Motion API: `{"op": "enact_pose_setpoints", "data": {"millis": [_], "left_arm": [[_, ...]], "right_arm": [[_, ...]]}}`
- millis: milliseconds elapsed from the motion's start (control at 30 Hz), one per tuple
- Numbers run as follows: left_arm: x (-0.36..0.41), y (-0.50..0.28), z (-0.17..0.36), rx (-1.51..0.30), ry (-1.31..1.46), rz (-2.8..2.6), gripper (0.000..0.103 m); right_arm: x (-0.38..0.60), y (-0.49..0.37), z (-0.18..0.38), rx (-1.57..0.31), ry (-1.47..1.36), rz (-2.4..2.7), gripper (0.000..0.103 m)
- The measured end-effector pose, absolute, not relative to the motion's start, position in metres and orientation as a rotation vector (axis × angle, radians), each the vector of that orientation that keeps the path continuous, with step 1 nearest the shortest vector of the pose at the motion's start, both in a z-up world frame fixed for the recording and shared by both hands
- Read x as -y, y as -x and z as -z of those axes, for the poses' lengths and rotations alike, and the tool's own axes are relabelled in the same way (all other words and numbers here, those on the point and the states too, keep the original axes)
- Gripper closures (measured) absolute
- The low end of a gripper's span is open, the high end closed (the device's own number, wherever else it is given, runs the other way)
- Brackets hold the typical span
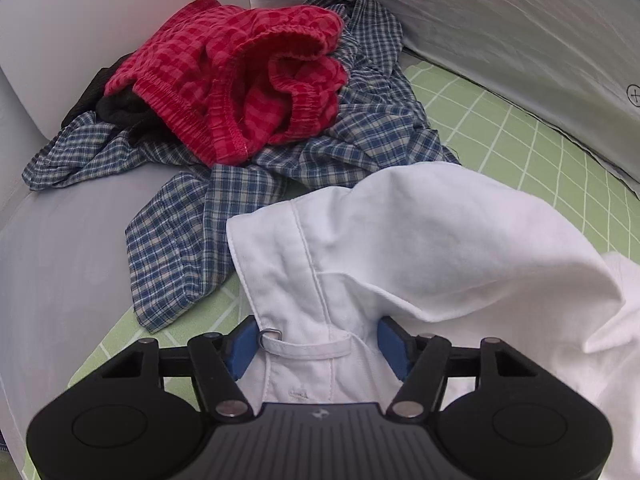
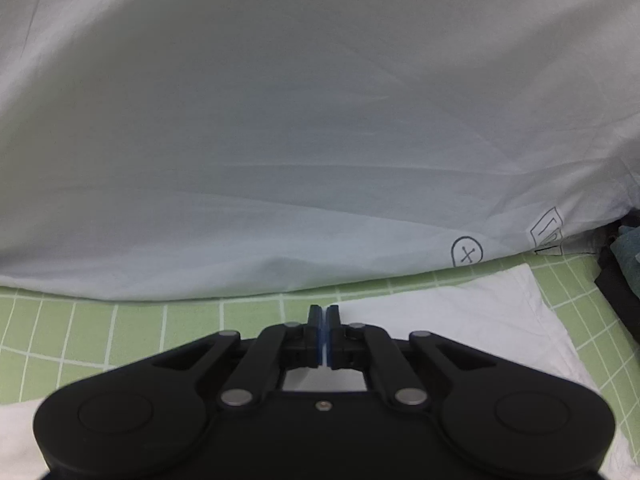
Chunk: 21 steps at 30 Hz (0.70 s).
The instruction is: Fold clothes
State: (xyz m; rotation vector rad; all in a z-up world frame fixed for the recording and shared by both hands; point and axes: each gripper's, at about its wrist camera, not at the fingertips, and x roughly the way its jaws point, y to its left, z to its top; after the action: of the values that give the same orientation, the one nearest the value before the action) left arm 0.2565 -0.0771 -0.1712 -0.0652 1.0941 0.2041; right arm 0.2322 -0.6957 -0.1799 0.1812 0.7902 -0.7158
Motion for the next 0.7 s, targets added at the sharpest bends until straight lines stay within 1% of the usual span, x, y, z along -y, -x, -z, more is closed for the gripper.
{"op": "enact_pose_setpoints", "data": {"millis": [67,133,200,333,367,400,433,467,500,567,700], "left_arm": [[0.081,-0.258,0.17,-1.09,0.047,-0.19,0.041],[0.085,-0.261,0.17,-1.086,0.051,-0.16,0.047],[0.089,-0.264,0.171,-1.082,0.055,-0.13,0.048],[0.092,-0.269,0.172,-1.061,0.07,-0.132,0.048],[0.092,-0.269,0.172,-1.055,0.074,-0.137,0.048],[0.092,-0.27,0.172,-1.05,0.078,-0.143,0.048],[0.092,-0.271,0.171,-1.054,0.084,-0.149,0.048],[0.091,-0.272,0.171,-1.058,0.089,-0.156,0.048],[0.091,-0.273,0.17,-1.063,0.095,-0.163,0.048],[0.092,-0.272,0.166,-1.069,0.086,-0.18,0.047],[0.095,-0.257,0.149,-1.058,0.093,-0.178,0.047]], "right_arm": [[0.71,-0.236,0.171,-0.759,-0.171,0.753,0.102],[0.723,-0.242,0.161,-0.729,-0.151,0.779,0.102],[0.733,-0.25,0.153,-0.703,-0.14,0.789,0.102],[0.728,-0.244,0.154,-0.721,-0.128,0.762,0.1],[0.727,-0.242,0.154,-0.725,-0.125,0.755,0.09],[0.726,-0.24,0.154,-0.729,-0.123,0.748,0.083],[0.725,-0.239,0.154,-0.734,-0.12,0.741,0.063],[0.724,-0.237,0.154,-0.738,-0.117,0.734,0.047],[0.723,-0.236,0.155,-0.743,-0.114,0.727,0.045],[0.718,-0.209,0.147,-0.716,-0.159,0.724,0.045],[0.701,-0.132,0.14,-0.707,-0.235,0.778,0.039]]}}
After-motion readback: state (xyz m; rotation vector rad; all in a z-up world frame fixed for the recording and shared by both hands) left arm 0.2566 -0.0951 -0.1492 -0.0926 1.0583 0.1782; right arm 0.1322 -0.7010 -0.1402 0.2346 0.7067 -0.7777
